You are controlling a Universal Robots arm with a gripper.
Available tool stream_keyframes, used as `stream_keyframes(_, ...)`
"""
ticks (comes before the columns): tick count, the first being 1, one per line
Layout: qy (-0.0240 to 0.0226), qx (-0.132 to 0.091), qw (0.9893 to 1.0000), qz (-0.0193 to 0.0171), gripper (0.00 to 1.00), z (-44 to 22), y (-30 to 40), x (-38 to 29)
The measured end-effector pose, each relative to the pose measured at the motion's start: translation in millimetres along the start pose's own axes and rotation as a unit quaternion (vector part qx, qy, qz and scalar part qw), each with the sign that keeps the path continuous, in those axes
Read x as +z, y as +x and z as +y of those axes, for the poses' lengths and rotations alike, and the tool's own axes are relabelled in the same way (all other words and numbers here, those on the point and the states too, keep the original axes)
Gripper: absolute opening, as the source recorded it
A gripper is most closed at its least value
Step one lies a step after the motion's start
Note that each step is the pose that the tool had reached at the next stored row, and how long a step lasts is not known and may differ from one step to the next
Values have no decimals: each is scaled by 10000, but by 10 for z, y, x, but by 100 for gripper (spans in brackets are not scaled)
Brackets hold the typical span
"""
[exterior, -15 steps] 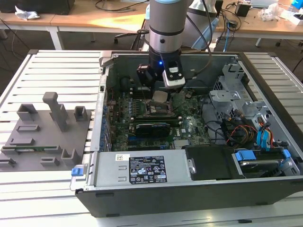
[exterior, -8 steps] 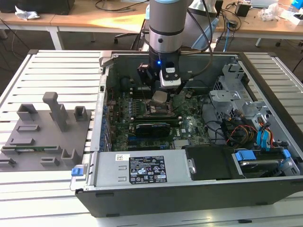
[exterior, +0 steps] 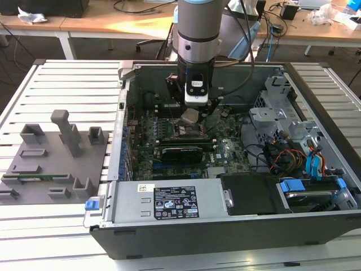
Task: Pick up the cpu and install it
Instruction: 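Place the cpu into insertion slot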
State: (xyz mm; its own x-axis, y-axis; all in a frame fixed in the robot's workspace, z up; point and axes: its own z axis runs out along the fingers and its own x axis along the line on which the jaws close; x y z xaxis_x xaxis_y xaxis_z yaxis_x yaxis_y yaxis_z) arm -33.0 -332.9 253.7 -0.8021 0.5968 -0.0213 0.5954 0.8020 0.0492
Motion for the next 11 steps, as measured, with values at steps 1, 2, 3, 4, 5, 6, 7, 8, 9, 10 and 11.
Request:
stream_keyframes(1,1,78,10000,-4,55,0,0,0)
stream_keyframes(2,4,173,9999,-9,55,0,0,0)
stream_keyframes(3,5,261,9997,-13,55,0,0,0)
stream_keyframes(4,8,372,9993,-18,55,0,0,0)
stream_keyframes(5,10,467,9989,-23,55,0,0,0)
stream_keyframes(6,11,548,9985,-27,55,0,0,0)
stream_keyframes(7,13,630,9980,-31,55,0,0,0)
stream_keyframes(8,15,732,9973,-36,55,0,0,0)
stream_keyframes(9,17,816,9967,-40,55,0,0,0)
stream_keyframes(10,19,902,9959,-44,55,0,0,0)
stream_keyframes(11,21,981,9952,-49,55,0,0,0)
